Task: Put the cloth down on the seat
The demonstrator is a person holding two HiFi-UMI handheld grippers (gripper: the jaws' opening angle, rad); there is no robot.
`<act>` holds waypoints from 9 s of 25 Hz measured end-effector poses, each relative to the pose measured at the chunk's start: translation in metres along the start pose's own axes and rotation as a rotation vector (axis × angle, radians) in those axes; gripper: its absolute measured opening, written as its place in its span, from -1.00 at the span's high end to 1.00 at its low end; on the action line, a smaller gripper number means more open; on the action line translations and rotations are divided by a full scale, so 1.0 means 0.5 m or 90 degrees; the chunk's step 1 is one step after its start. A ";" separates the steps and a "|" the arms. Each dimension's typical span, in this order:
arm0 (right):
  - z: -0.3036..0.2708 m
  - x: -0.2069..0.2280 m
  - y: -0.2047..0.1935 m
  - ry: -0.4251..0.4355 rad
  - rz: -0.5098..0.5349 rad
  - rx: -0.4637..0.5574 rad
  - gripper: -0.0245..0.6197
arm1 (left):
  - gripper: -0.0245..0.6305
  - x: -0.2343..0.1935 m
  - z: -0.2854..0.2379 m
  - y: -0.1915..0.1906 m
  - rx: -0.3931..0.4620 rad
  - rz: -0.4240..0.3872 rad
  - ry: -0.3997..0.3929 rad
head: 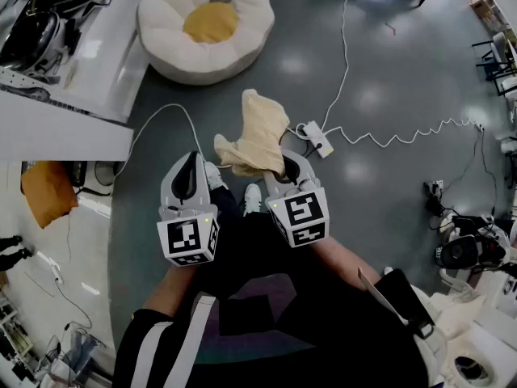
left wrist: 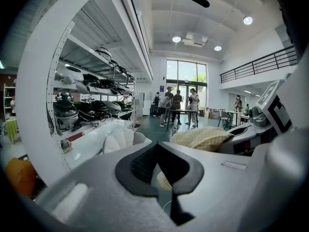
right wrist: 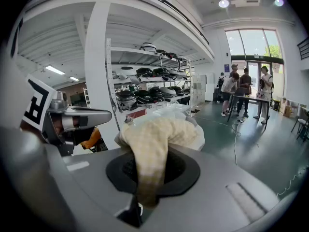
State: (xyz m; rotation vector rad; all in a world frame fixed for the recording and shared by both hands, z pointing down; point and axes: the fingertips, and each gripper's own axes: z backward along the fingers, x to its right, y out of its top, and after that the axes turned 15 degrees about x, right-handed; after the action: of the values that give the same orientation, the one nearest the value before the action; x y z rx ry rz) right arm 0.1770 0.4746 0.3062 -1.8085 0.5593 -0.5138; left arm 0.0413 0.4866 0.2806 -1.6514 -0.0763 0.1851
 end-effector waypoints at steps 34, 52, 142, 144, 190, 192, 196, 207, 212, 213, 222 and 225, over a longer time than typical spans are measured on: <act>-0.201 -0.017 0.109 -0.048 -0.043 0.047 0.80 | 0.93 -0.181 -0.144 0.064 0.011 -0.002 -0.045; -0.311 -0.060 0.170 -0.085 -0.019 0.062 0.80 | 0.93 -0.309 -0.187 0.096 0.042 0.010 -0.058; -1.055 0.445 0.224 0.027 -0.016 -0.054 0.80 | 0.93 -0.489 -1.067 0.016 -0.043 0.014 0.046; -1.075 0.449 0.229 0.025 -0.012 -0.055 0.80 | 0.93 -0.500 -1.086 0.017 -0.040 0.018 0.044; -1.631 0.637 -0.127 0.108 0.007 -0.139 0.80 | 0.92 -0.719 -1.466 -0.473 -0.131 0.036 0.178; -1.654 0.644 -0.162 0.113 0.006 -0.148 0.80 | 0.92 -0.729 -1.480 -0.512 -0.139 0.037 0.184; -1.696 0.659 -0.238 0.121 0.008 -0.166 0.79 | 0.92 -0.744 -1.509 -0.588 -0.156 0.023 0.192; -1.809 0.688 -0.420 0.123 0.017 -0.190 0.79 | 0.92 -0.782 -1.559 -0.790 -0.203 0.013 0.196; -1.842 0.677 -0.482 0.138 0.028 -0.202 0.79 | 0.92 -0.807 -1.567 -0.857 -0.219 0.004 0.197; -1.849 0.678 -0.493 0.140 0.031 -0.203 0.79 | 0.92 -0.811 -1.571 -0.868 -0.220 0.004 0.198; -1.895 0.690 -0.578 0.151 0.041 -0.223 0.78 | 0.92 -0.828 -1.594 -0.940 -0.238 0.016 0.197; -1.905 0.683 -0.602 0.166 0.044 -0.234 0.77 | 0.92 -0.824 -1.595 -0.963 -0.241 0.027 0.193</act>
State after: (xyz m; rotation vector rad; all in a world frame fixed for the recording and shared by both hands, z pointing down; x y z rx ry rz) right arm -0.0848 -0.3649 0.8901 -2.0724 0.9414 -0.6357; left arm -0.2022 -0.3202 0.8533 -2.0415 0.1627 -0.0542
